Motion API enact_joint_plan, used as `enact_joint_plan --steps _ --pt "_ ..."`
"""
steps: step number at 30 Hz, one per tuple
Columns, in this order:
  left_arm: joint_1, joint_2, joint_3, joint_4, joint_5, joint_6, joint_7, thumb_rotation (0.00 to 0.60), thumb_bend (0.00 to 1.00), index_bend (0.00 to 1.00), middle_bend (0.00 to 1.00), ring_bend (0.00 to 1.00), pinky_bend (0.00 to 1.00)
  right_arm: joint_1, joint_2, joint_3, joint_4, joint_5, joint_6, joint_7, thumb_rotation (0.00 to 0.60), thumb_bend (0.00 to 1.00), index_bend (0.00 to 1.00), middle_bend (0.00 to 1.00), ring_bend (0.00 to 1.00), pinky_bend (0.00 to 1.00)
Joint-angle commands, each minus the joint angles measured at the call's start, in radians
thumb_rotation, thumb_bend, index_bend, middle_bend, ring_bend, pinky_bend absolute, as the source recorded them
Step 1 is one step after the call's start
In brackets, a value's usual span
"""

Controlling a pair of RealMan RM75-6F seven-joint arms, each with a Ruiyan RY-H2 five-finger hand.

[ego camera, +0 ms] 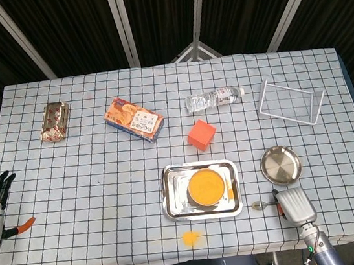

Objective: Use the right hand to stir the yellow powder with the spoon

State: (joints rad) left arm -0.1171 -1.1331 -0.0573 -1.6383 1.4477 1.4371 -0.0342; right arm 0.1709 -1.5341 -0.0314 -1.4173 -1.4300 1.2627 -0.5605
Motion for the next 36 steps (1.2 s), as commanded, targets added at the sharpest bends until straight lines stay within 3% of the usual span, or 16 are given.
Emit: enact_joint_plan --steps 1,10,19,27,36 --pt "0.000 0.000 0.000 0.000 -0.001 -0.001 0.000 0.600 0.00 0.00 0.00 0.00 0.00 0.001 0.007 0.004 -0.017 -0.009 0.011 0.009 0.600 0.49 0.55 0.97 0.98 0.81" --pt "-0.001 0.001 -0.001 -0.001 -0.003 -0.002 -0.003 0.600 0.00 0.00 0.00 0.00 0.00 0.001 0.029 0.015 -0.059 -0.016 0.033 0.027 0.600 0.50 0.55 0.97 0.98 0.81" --pt "-0.002 0.000 -0.001 0.001 0.001 -0.002 -0.002 0.600 0.00 0.00 0.00 0.00 0.00 0.025 0.069 0.089 -0.179 -0.003 0.066 0.034 0.600 0.50 0.55 0.97 0.98 0.81" --pt "-0.003 0.000 -0.002 0.000 -0.005 -0.006 0.000 0.600 0.00 0.00 0.00 0.00 0.00 0.087 0.046 0.163 -0.287 0.048 0.043 -0.113 0.600 0.50 0.55 0.97 0.98 0.81" --pt "-0.004 0.005 -0.001 -0.001 -0.003 -0.011 -0.016 0.600 0.00 0.00 0.00 0.00 0.00 0.145 -0.061 0.189 -0.289 0.121 0.026 -0.304 0.600 0.50 0.55 0.97 0.98 0.81"
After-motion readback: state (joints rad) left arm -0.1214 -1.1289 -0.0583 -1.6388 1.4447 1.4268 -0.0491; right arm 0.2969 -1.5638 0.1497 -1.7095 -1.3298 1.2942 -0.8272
